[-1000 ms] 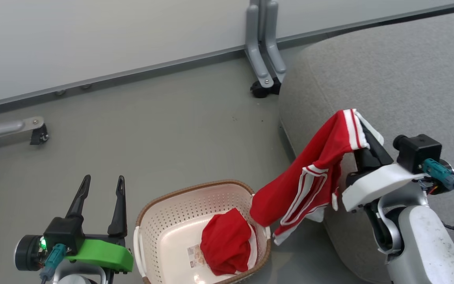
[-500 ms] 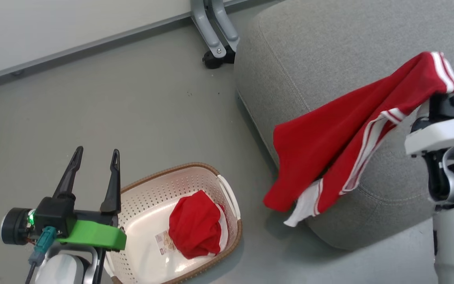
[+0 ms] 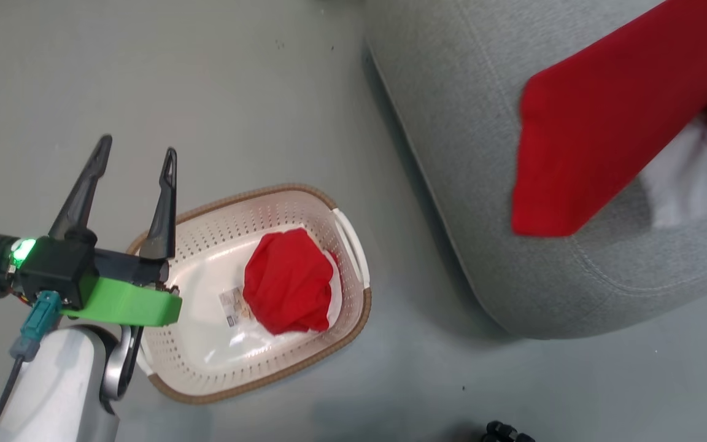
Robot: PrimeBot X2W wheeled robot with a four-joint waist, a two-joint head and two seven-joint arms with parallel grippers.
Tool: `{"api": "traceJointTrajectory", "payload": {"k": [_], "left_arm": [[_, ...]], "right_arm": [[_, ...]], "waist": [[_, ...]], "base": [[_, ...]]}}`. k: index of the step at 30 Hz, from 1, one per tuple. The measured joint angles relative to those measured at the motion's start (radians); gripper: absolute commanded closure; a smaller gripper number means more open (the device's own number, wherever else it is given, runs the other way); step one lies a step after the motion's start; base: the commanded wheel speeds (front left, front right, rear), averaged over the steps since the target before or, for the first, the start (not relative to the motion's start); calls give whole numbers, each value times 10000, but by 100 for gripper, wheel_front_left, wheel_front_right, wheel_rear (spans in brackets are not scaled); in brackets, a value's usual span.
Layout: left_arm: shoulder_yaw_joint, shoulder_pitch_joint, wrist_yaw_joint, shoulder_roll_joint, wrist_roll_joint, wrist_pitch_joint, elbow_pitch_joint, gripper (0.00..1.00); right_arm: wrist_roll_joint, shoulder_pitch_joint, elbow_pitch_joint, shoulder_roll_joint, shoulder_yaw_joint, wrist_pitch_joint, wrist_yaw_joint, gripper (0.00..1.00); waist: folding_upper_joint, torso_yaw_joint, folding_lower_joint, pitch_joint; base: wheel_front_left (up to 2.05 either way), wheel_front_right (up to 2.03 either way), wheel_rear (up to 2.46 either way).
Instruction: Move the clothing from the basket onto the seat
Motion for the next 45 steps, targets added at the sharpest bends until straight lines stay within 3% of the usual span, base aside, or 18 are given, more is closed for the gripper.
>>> {"api": "traceJointTrajectory", "payload": {"k": [5, 11, 19, 27, 28, 29, 30, 37, 45], "left_arm": [[-17, -484, -86, 111, 71, -12, -267, 0], [-100, -952, -146, 186, 128, -12, -619, 0], [-186, -1328, -174, 299, 205, 4, -757, 0], [-245, -1347, -159, 297, 205, -15, -508, 0], [-247, -1338, -140, 293, 201, -42, -474, 0], [-244, -1317, -125, 291, 184, -46, -430, 0], [-242, -1299, -100, 288, 173, -56, -387, 0], [-205, -893, 73, 127, 0, -174, -46, 0], [-63, -200, 328, -182, -211, -265, 424, 0]], "right_arm": [[-13, -1424, 658, -970, -614, 94, 2, 100], [-263, -2030, 2038, -1647, -510, -121, 0, 100], [-290, -1630, 4506, -713, -558, -1166, 2, 100], [-4, -637, 6123, -6, -734, -2364, 4, 100], [46, -510, 6207, 8, -744, -2491, 4, 91], [104, -376, 6263, 13, -740, -2621, 4, 54], [104, -248, 6278, 36, -709, -2698, 4, 0], [165, 1176, 5521, 374, -506, -2999, 2, 0], [-107, 3396, 2966, 1450, -56, -3037, 2, 0]], "waist": [[0, 326, 0, 864], [0, 733, 0, 1810], [0, 1174, 1, 2935], [0, 1492, 0, 3148], [0, 1494, 0, 3098], [0, 1490, 0, 3033], [0, 1482, 0, 2974], [0, 1389, -1, 2236], [0, 1418, -1, 1095]], "base": [[0, 0, 0], [0, 0, 0], [0, 0, 0], [0, 0, 0], [0, 0, 0], [0, 0, 0], [0, 0, 0], [0, 0, 0], [0, 0, 0]]}}
